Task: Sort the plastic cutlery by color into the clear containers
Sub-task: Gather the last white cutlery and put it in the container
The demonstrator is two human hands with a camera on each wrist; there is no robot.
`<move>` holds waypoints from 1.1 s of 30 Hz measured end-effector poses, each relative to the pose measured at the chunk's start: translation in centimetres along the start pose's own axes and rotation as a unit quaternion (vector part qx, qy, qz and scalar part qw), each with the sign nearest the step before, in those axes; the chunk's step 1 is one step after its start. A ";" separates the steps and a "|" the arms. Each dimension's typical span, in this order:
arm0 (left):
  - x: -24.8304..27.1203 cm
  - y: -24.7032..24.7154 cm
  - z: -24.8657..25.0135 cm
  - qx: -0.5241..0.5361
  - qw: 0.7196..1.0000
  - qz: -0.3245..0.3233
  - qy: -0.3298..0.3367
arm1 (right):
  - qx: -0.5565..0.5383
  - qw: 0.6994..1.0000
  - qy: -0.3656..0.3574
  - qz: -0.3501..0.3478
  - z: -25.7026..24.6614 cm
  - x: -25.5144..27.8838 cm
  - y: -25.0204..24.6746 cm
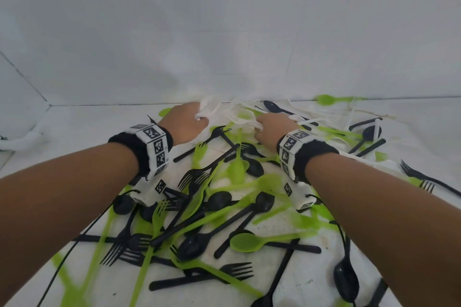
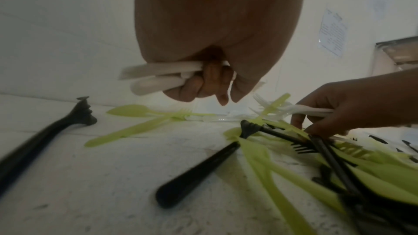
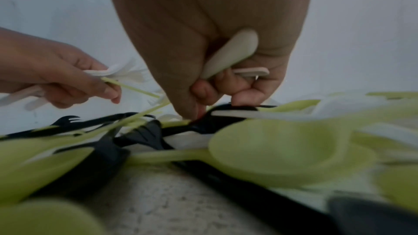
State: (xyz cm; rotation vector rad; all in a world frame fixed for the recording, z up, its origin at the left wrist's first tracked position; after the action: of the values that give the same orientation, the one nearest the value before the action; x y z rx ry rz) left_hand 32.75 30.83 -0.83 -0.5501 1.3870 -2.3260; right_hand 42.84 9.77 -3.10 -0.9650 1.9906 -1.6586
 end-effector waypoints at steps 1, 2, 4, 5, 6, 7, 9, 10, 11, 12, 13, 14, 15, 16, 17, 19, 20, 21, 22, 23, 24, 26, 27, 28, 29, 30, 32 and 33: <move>-0.3 0.1 0.2 -0.010 1.000 0.006 0.007 | 0.004 1.000 -0.001 -0.002 -0.1 -0.1 0.1; -0.7 0.2 0.3 -0.017 1.000 0.009 0.011 | 0.007 1.000 0.000 -0.008 -0.1 -0.2 0.3; -1.5 0.5 0.7 -0.028 0.999 0.015 0.011 | -0.003 1.000 0.007 -0.004 0.1 0.0 0.4; -1.9 0.6 0.9 -0.031 0.999 0.021 0.011 | -0.013 1.000 0.007 0.008 0.3 0.1 0.3; -2.3 0.8 1.2 -0.034 0.999 0.025 0.016 | -0.027 0.999 0.006 0.022 0.5 0.2 0.2; -2.8 1.1 1.5 -0.040 0.999 0.026 0.021 | -0.040 0.999 0.006 0.035 0.6 0.3 0.1; -3.7 1.7 1.9 -0.066 0.997 0.020 0.032 | -0.061 0.996 0.013 0.059 0.8 0.8 -0.2; -4.1 2.0 2.2 -0.084 0.996 0.014 0.037 | -0.071 0.995 0.018 0.069 0.9 0.9 -0.3; -4.4 2.2 2.3 -0.104 0.994 0.005 0.039 | -0.081 0.994 0.024 0.077 1.1 1.0 -0.3; -4.7 2.5 2.4 -0.120 0.992 -0.006 0.042 | -0.086 0.992 0.034 0.082 1.2 1.1 -0.3; -4.8 2.6 2.4 -0.131 0.990 -0.017 0.045 | -0.088 0.991 0.050 0.084 1.4 1.2 -0.3; -4.9 2.7 2.3 -0.134 0.990 -0.022 0.047 | -0.086 0.991 0.066 0.084 1.6 1.3 -0.3; -4.9 2.7 2.1 -0.133 0.990 -0.019 0.046 | -0.084 0.990 0.082 0.083 1.8 1.3 -0.4; -5.0 2.7 1.9 -0.130 0.990 -0.009 0.046 | -0.086 0.988 0.095 0.081 2.0 1.3 -0.5; -4.9 2.6 1.7 -0.131 0.990 0.002 0.046 | -0.092 0.987 0.103 0.082 2.1 1.2 -0.7; -4.7 2.7 1.5 -0.129 0.991 -0.001 0.045 | -0.113 0.983 0.114 0.085 2.2 1.2 -1.0; -4.5 2.8 1.4 -0.125 0.991 -0.016 0.048 | -0.122 0.982 0.117 0.086 2.2 1.1 -1.1; -4.1 2.7 1.4 -0.114 0.992 -0.035 0.047 | -0.128 0.981 0.118 0.089 2.1 1.1 -1.2; -3.7 2.5 1.4 -0.092 0.994 -0.046 0.045 | -0.135 0.979 0.118 0.094 2.1 1.0 -1.3; -3.3 2.2 1.4 -0.068 0.996 -0.048 0.039 | -0.143 0.978 0.119 0.099 2.0 1.0 -1.3; -2.9 1.8 1.4 -0.046 0.997 -0.048 0.038 | -0.151 0.975 0.120 0.105 1.9 1.0 -1.5; -2.2 1.3 1.4 -0.014 0.997 -0.066 0.040 | -0.163 0.972 0.124 0.118 1.7 1.2 -1.9; -1.8 1.0 1.3 -0.004 0.996 -0.080 0.042 | -0.166 0.971 0.123 0.120 1.6 1.4 -2.1; -1.4 0.7 1.2 0.000 0.995 -0.085 0.045 | -0.168 0.971 0.121 0.120 1.4 1.5 -2.4; -1.0 0.3 1.1 -0.004 0.995 -0.081 0.051 | -0.169 0.971 0.121 0.119 1.3 1.5 -2.6; -0.6 -0.2 1.0 -0.019 0.996 -0.068 0.057 | -0.167 0.972 0.122 0.116 1.2 1.5 -2.6; 0.0 -1.0 0.8 -0.059 0.995 -0.047 0.062 | -0.154 0.975 0.129 0.099 1.0 1.2 -2.5; 0.3 -1.3 0.6 -0.069 0.995 -0.050 0.060 | -0.145 0.976 0.136 0.087 0.9 1.0 -2.2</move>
State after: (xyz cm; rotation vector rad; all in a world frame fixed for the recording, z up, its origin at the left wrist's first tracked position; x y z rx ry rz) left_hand 32.60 30.80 0.65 -0.5384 1.6191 -2.3890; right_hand 43.33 8.28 -1.03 -0.6551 2.4737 -1.4991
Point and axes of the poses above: each hand's wrist, its own x-axis away from the middle knuckle, its own y-axis out of the palm, z = x × y, the point moved 4 cm from there along -x, towards the middle knuckle, and after that the axes turned 14 degrees about -y, right-handed, at the moved point
